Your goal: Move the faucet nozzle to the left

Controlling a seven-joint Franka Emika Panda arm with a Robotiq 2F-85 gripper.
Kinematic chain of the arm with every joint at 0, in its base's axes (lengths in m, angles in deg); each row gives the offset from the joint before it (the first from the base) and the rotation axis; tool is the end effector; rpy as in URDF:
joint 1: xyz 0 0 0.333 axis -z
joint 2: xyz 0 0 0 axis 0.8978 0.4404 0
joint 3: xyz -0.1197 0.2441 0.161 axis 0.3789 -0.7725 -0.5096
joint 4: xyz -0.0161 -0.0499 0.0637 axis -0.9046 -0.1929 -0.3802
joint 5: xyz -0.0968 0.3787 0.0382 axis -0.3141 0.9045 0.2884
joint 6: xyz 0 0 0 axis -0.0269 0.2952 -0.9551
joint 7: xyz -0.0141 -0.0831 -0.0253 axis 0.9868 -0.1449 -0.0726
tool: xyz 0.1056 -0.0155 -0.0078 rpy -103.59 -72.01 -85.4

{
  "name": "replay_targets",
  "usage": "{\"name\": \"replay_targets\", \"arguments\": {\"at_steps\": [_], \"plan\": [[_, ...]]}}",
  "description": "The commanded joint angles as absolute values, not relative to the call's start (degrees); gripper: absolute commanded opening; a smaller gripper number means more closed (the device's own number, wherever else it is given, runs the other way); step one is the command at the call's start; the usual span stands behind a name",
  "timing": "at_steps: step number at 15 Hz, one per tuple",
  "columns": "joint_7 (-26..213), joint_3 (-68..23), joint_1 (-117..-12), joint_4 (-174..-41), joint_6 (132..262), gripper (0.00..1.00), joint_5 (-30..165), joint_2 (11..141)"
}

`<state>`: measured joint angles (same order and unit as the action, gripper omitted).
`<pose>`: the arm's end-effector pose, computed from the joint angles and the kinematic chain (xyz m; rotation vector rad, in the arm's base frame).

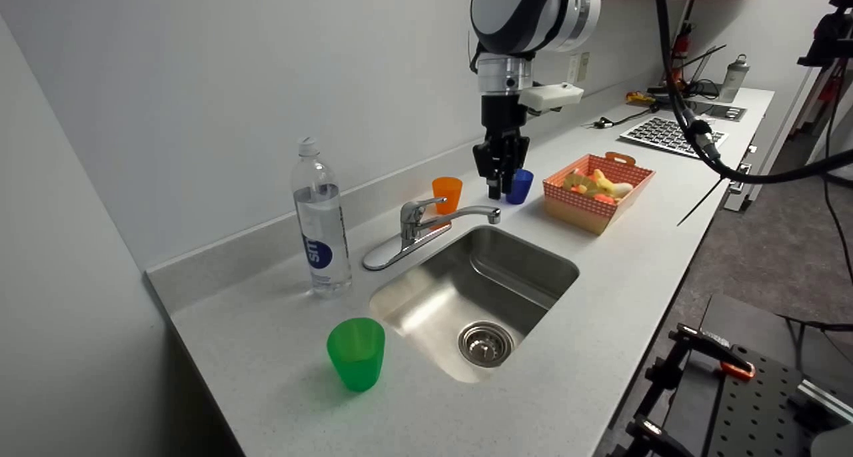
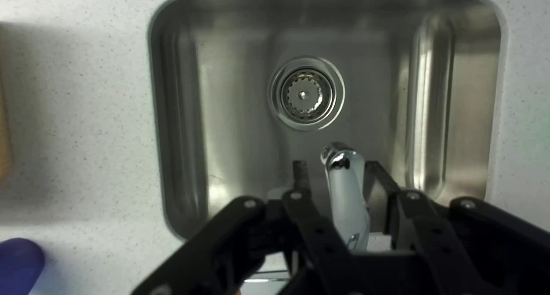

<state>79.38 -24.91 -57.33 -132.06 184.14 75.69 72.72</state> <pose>0.5665 -0.0739 0.3182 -3.0472 0.0246 0.2081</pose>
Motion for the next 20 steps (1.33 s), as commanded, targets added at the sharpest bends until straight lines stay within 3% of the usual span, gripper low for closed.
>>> {"name": "replay_targets", "arguments": {"at_steps": [1,5,20], "plan": [[83.3,-23.1,-57.3,-130.2,183.8,0.71,75.7,72.4],[86.0,-21.6,-57.8,-131.1,185.2,1.0,73.3,73.6],[87.4,-21.7,-57.4,-131.7,185.2,1.0,72.5,76.6]]}}
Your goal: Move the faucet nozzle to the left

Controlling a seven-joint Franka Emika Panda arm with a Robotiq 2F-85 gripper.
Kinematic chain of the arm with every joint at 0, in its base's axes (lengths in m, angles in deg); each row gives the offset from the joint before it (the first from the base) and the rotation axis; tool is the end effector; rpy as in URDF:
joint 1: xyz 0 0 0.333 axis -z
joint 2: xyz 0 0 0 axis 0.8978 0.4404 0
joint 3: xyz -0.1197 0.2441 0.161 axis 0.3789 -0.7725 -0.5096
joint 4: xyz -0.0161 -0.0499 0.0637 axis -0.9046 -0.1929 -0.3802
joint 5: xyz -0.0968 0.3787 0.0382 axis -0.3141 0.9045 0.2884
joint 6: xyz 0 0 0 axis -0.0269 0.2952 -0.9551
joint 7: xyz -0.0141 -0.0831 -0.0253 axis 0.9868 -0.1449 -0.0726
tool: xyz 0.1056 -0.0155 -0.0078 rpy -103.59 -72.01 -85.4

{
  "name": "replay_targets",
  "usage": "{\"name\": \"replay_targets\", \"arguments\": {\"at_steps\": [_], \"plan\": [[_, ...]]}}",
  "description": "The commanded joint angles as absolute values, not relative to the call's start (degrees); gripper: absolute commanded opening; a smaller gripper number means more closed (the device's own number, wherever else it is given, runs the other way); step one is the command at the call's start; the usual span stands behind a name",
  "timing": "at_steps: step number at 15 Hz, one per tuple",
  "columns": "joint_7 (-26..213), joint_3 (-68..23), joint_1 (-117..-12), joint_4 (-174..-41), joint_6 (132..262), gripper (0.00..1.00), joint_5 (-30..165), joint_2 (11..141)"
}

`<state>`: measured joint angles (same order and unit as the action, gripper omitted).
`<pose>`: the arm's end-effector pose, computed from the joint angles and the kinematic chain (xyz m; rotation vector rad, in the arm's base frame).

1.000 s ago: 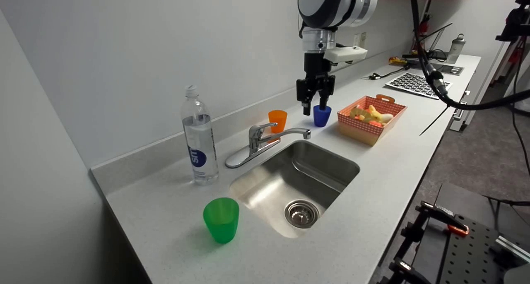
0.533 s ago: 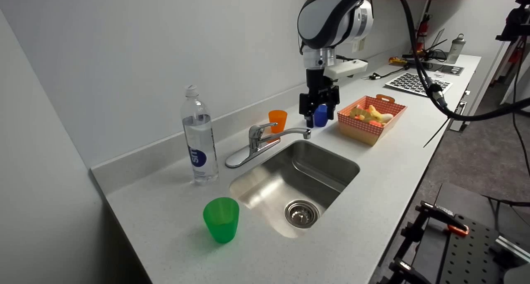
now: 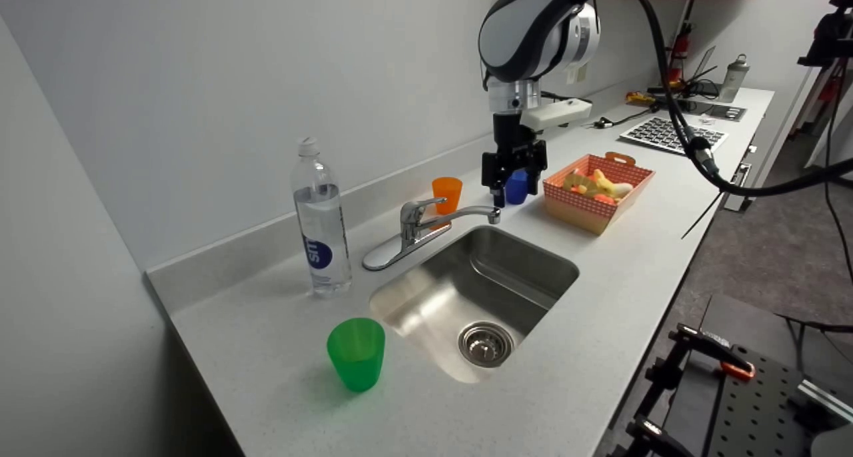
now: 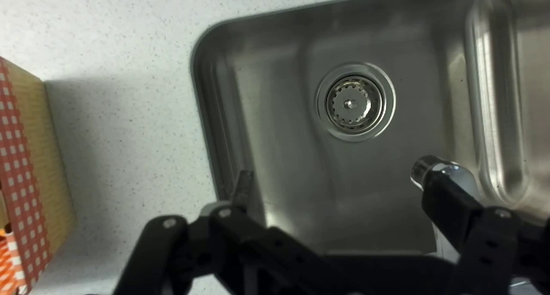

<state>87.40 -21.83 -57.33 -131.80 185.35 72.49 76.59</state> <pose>0.5630 -0.1065 0.2832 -3.0931 0.2745 0.2924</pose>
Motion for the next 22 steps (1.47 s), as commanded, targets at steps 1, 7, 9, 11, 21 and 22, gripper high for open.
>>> {"name": "replay_targets", "arguments": {"at_steps": [1,7,9,11,21,22], "plan": [[87.4,-21.7,-57.4,-131.7,185.2,1.0,72.5,76.6],[87.4,-21.7,-57.4,-131.7,185.2,1.0,72.5,76.6],[87.7,-21.7,-57.5,-131.8,185.3,1.0,72.6,76.6],[88.3,-21.6,-57.5,-131.8,185.3,1.0,72.7,76.6],[93.9,-21.0,-58.2,-132.3,186.8,1.0,71.5,76.4],[94.3,-21.0,-58.2,-132.3,186.5,1.0,71.4,76.4]]}}
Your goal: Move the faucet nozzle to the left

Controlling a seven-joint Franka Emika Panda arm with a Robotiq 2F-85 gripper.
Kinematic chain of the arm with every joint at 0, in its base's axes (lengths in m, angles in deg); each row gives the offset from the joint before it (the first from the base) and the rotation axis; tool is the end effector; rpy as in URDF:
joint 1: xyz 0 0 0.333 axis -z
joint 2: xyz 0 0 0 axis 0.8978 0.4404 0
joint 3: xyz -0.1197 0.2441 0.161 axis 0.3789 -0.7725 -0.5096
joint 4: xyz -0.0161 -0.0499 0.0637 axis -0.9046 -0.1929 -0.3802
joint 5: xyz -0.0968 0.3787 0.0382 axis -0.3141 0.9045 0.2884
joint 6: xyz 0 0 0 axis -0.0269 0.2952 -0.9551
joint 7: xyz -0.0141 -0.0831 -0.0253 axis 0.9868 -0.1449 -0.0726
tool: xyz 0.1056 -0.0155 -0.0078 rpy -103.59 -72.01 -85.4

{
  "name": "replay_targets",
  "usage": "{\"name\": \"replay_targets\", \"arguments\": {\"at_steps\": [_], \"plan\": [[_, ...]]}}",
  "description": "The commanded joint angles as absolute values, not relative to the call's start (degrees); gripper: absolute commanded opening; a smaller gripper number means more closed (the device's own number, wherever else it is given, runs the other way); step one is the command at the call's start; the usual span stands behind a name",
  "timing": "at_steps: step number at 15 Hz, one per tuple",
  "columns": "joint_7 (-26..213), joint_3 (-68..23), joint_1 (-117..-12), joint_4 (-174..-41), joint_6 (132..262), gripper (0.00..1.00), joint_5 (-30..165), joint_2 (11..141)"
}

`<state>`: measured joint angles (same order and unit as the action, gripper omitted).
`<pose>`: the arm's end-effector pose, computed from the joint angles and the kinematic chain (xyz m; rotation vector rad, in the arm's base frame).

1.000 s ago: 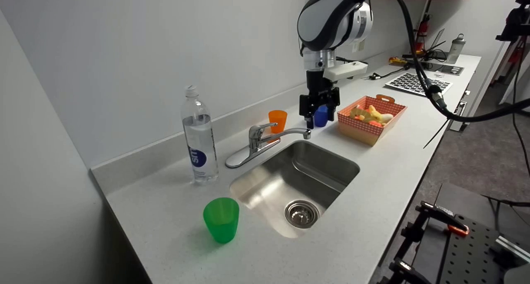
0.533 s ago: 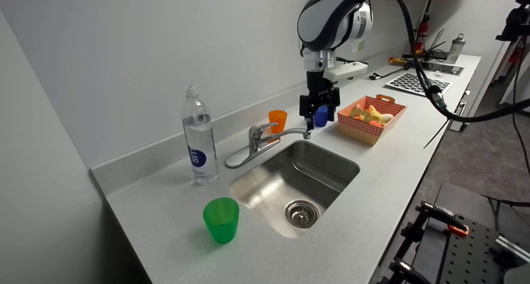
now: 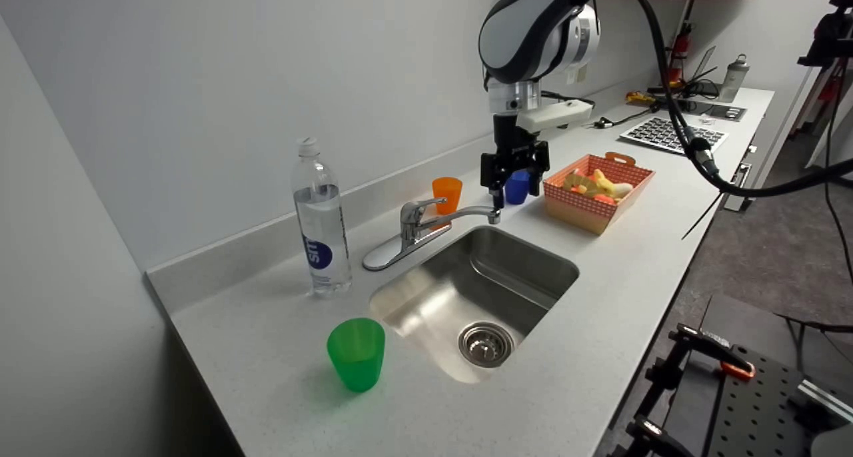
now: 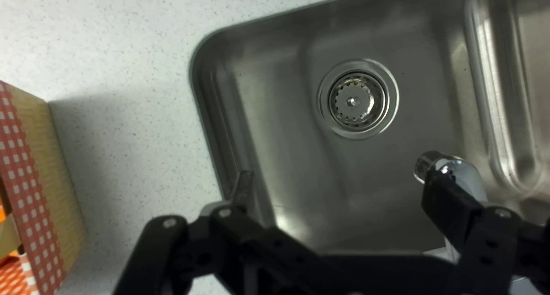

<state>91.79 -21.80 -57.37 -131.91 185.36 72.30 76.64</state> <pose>0.5623 -0.1065 0.2820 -3.0899 0.3906 0.2989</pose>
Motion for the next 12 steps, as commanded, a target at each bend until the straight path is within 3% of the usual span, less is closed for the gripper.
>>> {"name": "replay_targets", "arguments": {"at_steps": [1,12], "plan": [[94.6,-21.0,-58.2,-132.3,186.8,1.0,71.5,76.4],[93.2,-21.4,-57.7,-131.8,185.2,1.0,72.4,76.7]]}}
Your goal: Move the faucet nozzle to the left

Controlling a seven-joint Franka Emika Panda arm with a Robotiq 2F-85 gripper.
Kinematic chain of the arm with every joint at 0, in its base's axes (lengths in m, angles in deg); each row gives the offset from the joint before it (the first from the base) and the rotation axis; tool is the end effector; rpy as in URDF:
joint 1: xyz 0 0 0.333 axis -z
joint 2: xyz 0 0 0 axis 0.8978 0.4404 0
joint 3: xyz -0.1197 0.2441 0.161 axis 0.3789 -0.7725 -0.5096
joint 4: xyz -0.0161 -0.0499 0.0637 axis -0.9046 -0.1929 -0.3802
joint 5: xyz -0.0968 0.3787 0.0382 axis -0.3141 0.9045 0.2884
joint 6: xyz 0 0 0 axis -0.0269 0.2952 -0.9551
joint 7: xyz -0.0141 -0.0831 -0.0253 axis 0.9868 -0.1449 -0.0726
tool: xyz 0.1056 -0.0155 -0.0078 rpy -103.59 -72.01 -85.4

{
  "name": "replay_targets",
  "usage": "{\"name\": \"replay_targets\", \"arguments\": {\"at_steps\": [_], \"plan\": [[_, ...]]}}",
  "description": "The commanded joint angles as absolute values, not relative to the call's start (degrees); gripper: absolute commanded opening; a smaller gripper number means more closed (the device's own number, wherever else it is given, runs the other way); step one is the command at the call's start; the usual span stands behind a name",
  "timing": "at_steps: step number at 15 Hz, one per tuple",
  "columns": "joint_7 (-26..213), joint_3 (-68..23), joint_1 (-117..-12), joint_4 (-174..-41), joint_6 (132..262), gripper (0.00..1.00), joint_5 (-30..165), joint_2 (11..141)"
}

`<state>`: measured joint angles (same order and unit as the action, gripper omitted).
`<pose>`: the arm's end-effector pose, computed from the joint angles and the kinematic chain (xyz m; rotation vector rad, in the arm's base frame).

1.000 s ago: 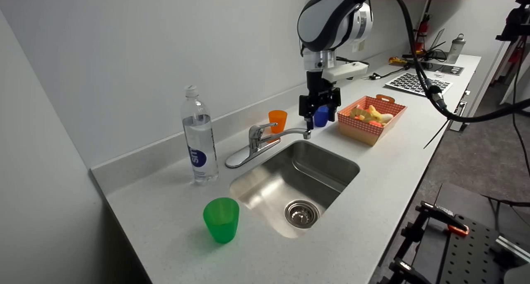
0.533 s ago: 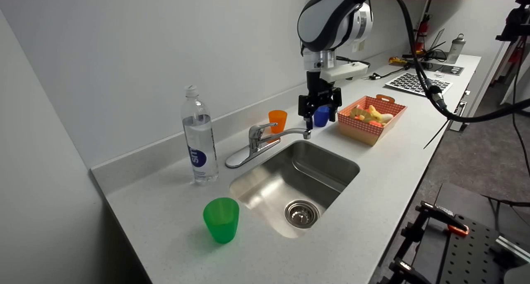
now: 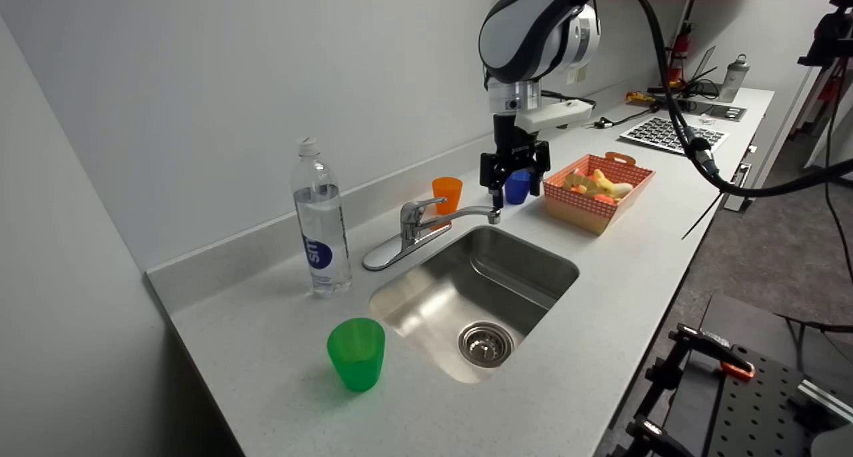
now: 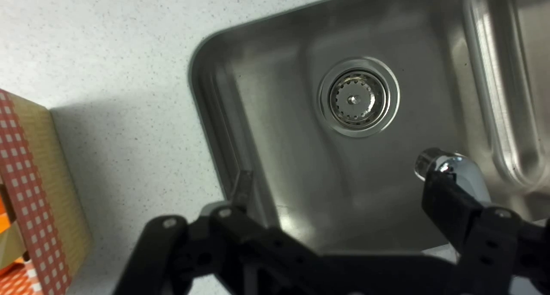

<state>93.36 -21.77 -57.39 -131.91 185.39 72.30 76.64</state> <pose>0.5624 -0.1066 0.2820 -3.0871 0.4335 0.2986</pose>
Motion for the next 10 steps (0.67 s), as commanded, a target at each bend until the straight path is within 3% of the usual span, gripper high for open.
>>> {"name": "replay_targets", "arguments": {"at_steps": [1,10], "plan": [[93.2,-21.4,-57.7,-131.8,185.2,1.0,72.4,76.7],[92.9,-21.3,-57.4,-131.1,184.9,1.0,72.6,77.1]]}}
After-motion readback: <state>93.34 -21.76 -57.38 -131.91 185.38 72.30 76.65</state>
